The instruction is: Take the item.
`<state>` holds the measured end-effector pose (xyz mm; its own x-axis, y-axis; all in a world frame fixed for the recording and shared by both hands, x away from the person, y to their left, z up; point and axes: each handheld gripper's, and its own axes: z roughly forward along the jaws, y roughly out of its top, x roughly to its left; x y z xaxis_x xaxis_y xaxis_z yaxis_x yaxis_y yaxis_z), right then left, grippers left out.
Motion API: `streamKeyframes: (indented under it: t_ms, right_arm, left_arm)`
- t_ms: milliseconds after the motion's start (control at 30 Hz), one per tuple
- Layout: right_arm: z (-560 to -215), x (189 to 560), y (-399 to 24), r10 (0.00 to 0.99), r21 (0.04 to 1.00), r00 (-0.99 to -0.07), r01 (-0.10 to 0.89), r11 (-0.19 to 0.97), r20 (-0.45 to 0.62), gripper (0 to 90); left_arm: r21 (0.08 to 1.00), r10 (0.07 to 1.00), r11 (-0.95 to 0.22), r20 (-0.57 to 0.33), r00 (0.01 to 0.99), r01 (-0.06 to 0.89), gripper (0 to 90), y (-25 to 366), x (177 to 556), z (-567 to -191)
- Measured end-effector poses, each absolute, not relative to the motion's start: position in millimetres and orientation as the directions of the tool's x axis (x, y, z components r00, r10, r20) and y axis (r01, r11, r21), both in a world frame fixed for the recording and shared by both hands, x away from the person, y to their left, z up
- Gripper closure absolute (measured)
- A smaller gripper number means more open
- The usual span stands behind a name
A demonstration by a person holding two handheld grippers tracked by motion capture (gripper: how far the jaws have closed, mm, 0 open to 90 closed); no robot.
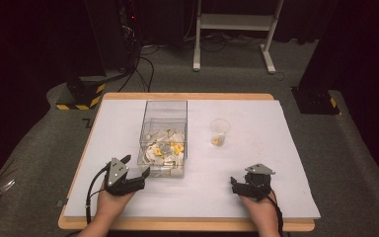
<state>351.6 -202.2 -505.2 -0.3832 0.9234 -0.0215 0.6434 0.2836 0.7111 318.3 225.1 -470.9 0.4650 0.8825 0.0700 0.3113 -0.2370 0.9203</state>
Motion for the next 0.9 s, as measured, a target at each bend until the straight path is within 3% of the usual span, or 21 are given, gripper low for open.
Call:
streamKeyframes:
  t_ms: [333,900]
  right_arm:
    - [-505.2,351.5,-202.3,0.923,0.711,-0.383,0.644,0.284,-0.021,13.6]
    - [-505.4,351.5,-202.1,0.923,0.713,-0.385,0.639,0.288,-0.027,13.7]
  left_arm:
    - [0.918,0.889,-0.202,0.027,0.457,0.34,9.4,226.6,325.5,-474.9]
    - [0.92,0.89,-0.215,0.046,0.453,0.328,8.2,224.8,335.2,-476.9]
